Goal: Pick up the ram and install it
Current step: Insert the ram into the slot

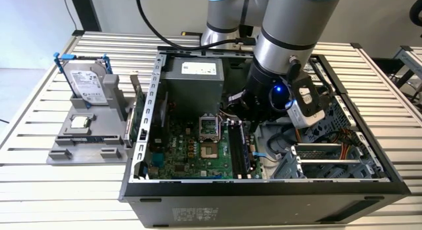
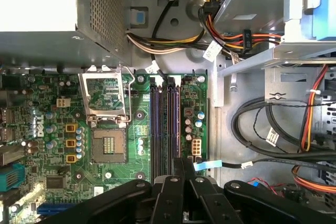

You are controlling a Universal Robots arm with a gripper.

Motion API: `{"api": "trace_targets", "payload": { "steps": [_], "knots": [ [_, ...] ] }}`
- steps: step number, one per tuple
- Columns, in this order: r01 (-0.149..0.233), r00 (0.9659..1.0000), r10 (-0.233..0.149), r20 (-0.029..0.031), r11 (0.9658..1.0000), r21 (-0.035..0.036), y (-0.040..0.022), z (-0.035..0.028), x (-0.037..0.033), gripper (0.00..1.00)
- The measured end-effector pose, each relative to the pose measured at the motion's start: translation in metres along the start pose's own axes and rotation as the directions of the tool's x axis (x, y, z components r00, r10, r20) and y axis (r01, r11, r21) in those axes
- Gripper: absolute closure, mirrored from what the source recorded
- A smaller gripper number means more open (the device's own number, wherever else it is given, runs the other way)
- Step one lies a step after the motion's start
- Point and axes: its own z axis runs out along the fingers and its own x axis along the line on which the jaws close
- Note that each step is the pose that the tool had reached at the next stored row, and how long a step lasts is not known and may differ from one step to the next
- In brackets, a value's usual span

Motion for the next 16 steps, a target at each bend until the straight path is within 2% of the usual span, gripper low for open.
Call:
{"api": "trace_targets", "payload": {
  "steps": [6, 9, 13, 16],
  "knots": [
    [0.007, 1.0, -0.007, -0.0002, 1.0, 0.0, 0.0, -0.0001, 0.0, 1.0],
    [0.053, 0.9986, -0.053, -0.0015, 0.9986, 0.0, 0.0, 0.0002, 0.0, 1.0],
    [0.125, 0.9922, -0.125, -0.0034, 0.9922, -0.0003, 0.0, 0.0008, 0.0, 1.0],
    [0.179, 0.9838, -0.179, -0.0048, 0.9838, -0.0007, 0.0001, 0.001, 0.0, 1.0]
  ]
}}
